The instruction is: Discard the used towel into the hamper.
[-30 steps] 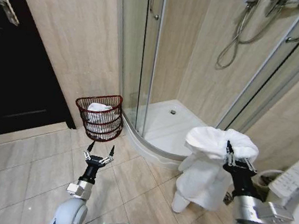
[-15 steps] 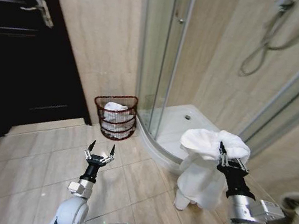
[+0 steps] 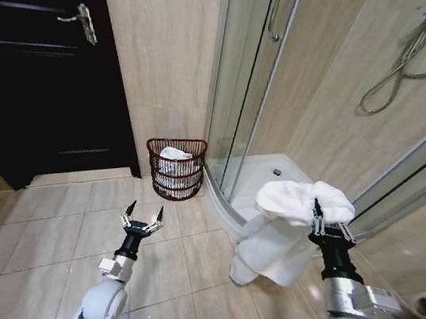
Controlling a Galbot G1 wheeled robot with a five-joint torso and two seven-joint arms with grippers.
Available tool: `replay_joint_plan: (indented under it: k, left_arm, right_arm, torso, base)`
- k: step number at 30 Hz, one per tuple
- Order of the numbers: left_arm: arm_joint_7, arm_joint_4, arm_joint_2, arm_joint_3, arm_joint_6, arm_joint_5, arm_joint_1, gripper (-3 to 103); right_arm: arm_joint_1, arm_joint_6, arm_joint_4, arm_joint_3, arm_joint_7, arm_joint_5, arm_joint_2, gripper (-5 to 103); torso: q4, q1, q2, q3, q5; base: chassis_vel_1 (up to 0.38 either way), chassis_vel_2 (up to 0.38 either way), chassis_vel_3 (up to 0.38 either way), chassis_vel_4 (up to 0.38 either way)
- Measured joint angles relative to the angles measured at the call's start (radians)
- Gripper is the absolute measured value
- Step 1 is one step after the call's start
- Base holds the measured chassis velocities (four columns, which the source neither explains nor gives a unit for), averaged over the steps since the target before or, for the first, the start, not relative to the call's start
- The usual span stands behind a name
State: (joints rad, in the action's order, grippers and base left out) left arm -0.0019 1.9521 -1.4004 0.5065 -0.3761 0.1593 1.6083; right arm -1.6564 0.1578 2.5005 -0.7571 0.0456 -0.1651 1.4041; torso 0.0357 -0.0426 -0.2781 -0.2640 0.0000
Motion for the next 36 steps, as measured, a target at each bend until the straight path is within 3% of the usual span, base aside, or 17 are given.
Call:
replay_joint_plan:
  k: [25,36]
  left_arm:
    - [-0.032,0.004,0.002,-0.039,0.014,-0.016,-0.006,100]
    - [-0.038,0.004,0.005,-0.043,0.011,-0.018,-0.003,100]
  right_arm:
    - [0.018,-0.027,-0.045,0.001,-0.036,0.024,0.001,18]
    - [0.02,-0.029,-0.049,0.003,-0.04,0.023,0.002,18]
  torso:
    - [0.0,-0.037,-0.107,-0.069,-0.0002]
    - [0.0,-0.046,-0.125,-0.079,0.0001]
  base:
    - [0.114,0.105,-0.11,-0.109]
    - [0.16,0.169,-0.101,-0.098]
